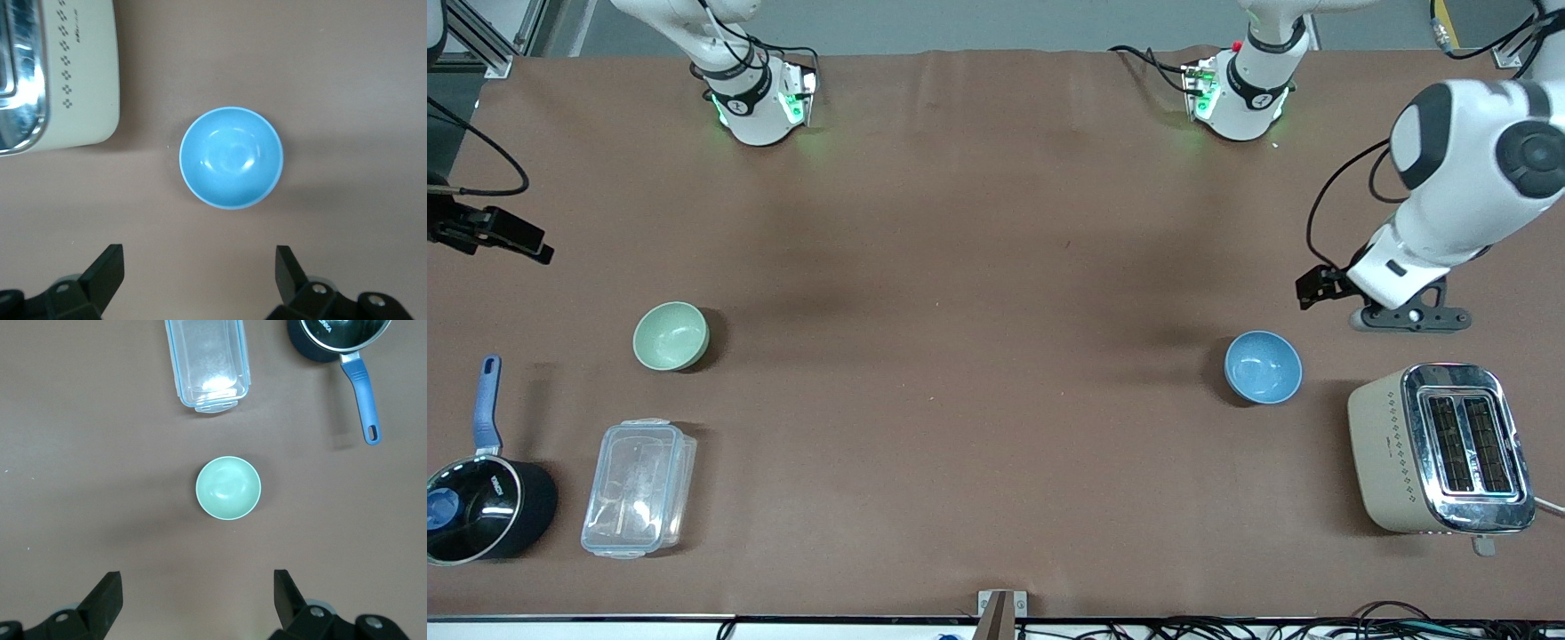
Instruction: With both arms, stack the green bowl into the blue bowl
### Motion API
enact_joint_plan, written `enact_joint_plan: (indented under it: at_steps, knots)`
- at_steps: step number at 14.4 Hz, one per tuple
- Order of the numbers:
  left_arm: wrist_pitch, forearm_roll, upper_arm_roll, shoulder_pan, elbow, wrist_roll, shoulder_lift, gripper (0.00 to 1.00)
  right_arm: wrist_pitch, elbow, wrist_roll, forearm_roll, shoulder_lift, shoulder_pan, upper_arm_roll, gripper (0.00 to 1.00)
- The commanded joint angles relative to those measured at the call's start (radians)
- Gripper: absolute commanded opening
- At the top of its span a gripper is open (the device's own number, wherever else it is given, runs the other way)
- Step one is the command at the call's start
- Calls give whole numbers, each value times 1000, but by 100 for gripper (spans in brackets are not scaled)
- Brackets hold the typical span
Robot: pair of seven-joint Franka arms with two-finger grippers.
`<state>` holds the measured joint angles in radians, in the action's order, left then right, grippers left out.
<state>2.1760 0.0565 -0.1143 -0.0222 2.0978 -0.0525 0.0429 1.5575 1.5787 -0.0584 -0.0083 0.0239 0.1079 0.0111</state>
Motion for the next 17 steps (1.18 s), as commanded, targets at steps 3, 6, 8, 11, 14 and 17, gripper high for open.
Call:
enact_joint_plan:
  at_steps: [3,6,8,11,14,17]
  knots:
    - [226,89,-2,-67,73,-15,122,100,30,78,18,-7,-15,64,10,100]
    - [321,89,-4,-85,68,-20,215,90,132,190,20,-7,-13,108,10,100]
    - [370,88,-4,-87,65,-23,264,85,212,263,20,-7,-12,121,10,100]
    - [407,88,-4,-87,59,-24,319,71,344,372,57,-7,-9,148,10,100]
    - [409,88,-4,-88,41,-24,354,48,432,429,74,-7,40,177,10,100]
    - [406,89,-5,-87,24,-24,368,14,499,463,74,-7,99,194,10,99]
